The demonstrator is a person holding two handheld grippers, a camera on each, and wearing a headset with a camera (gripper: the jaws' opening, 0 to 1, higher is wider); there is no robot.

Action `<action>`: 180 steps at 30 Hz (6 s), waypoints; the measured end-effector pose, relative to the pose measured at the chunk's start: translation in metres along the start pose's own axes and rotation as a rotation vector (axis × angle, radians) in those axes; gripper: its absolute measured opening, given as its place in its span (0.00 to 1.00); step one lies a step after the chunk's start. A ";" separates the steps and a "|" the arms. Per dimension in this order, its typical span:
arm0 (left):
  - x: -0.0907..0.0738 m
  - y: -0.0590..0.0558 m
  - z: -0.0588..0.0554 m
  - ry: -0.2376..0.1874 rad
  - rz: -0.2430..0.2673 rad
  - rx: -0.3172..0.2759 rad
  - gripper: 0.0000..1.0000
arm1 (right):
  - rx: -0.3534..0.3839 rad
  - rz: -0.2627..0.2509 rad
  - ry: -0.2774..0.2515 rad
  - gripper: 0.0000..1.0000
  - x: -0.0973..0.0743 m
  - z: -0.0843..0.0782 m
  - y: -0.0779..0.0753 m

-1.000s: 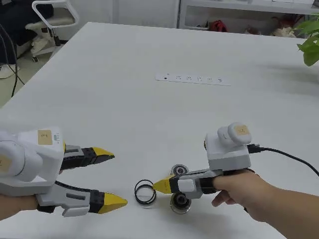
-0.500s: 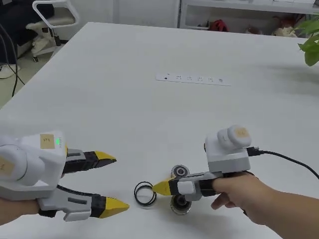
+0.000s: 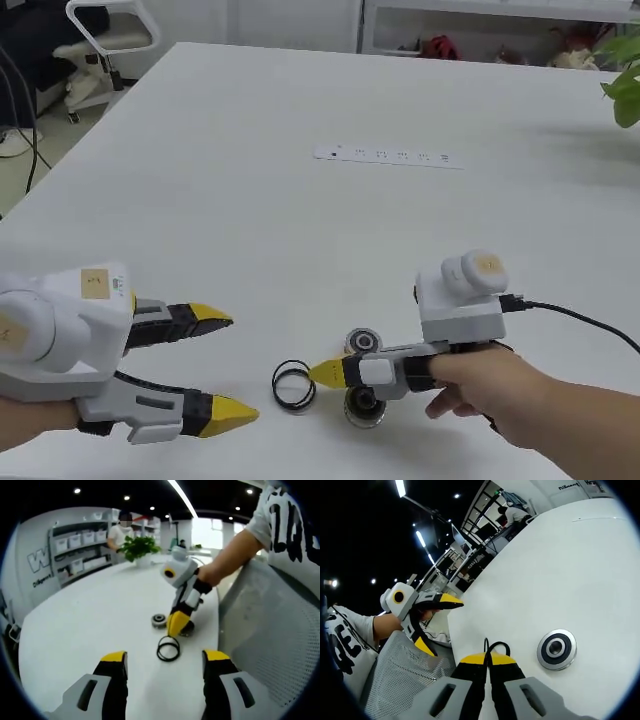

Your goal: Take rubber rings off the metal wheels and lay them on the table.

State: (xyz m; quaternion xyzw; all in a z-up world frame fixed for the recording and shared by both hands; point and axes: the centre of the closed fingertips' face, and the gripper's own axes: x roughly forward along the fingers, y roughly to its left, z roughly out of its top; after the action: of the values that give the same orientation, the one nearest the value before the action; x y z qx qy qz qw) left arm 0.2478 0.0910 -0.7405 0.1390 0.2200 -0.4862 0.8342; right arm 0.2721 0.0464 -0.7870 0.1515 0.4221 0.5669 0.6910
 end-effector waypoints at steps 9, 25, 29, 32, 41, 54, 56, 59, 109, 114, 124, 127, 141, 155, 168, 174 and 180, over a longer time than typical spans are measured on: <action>0.001 0.000 -0.002 0.006 -0.002 -0.001 0.61 | 0.003 -0.002 0.002 0.00 0.000 -0.001 -0.002; 0.001 -0.003 -0.005 0.014 -0.006 -0.006 0.61 | -0.014 -0.017 0.004 0.00 0.002 -0.003 -0.005; 0.001 -0.003 -0.005 0.016 -0.007 -0.007 0.61 | -0.019 -0.021 0.008 0.00 0.002 -0.003 -0.005; 0.001 -0.004 -0.005 0.015 -0.008 -0.008 0.61 | -0.017 -0.024 0.005 0.00 0.002 -0.003 -0.006; 0.001 -0.004 -0.006 0.020 -0.013 -0.009 0.61 | -0.025 -0.034 0.007 0.01 0.002 -0.004 -0.008; 0.002 -0.005 -0.007 0.023 -0.018 -0.009 0.61 | -0.073 -0.050 0.025 0.08 0.002 -0.006 -0.009; 0.002 -0.005 -0.007 0.025 -0.019 -0.009 0.61 | -0.095 -0.053 0.034 0.09 0.003 -0.006 -0.008; 0.003 -0.005 -0.008 0.029 -0.019 -0.007 0.61 | -0.130 -0.056 0.048 0.12 0.004 -0.008 -0.006; 0.003 -0.009 -0.010 0.048 -0.027 0.002 0.61 | -0.420 -0.086 0.121 0.27 0.008 -0.015 0.000; 0.004 -0.010 -0.011 0.049 -0.027 0.002 0.61 | -0.420 -0.085 0.123 0.27 0.008 -0.016 0.000; 0.004 -0.011 -0.012 0.052 -0.029 0.005 0.61 | -0.427 -0.086 0.130 0.26 0.008 -0.017 0.000; 0.004 -0.010 -0.011 0.051 -0.029 0.007 0.61 | -0.430 -0.088 0.124 0.27 0.005 -0.015 0.000; 0.003 -0.007 -0.001 0.034 -0.029 0.014 0.61 | -0.446 -0.103 0.057 0.28 -0.015 0.013 0.007; -0.005 0.006 0.016 -0.007 0.002 0.013 0.63 | -0.467 -0.149 -0.033 0.34 -0.052 0.037 0.007; -0.011 0.013 0.026 -0.034 0.030 0.026 0.65 | -0.528 -0.206 -0.066 0.44 -0.084 0.030 0.005; -0.013 0.014 0.025 -0.031 0.038 0.030 0.66 | -0.521 -0.238 -0.093 0.49 -0.096 0.023 -0.001; -0.014 0.014 0.024 -0.035 0.043 0.021 0.67 | -0.528 -0.279 -0.113 0.54 -0.109 0.015 -0.007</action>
State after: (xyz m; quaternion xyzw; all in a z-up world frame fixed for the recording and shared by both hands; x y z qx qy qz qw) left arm 0.2594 0.0971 -0.7128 0.1441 0.1972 -0.4728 0.8466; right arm 0.2877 -0.0512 -0.7383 -0.0615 0.2376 0.5471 0.8003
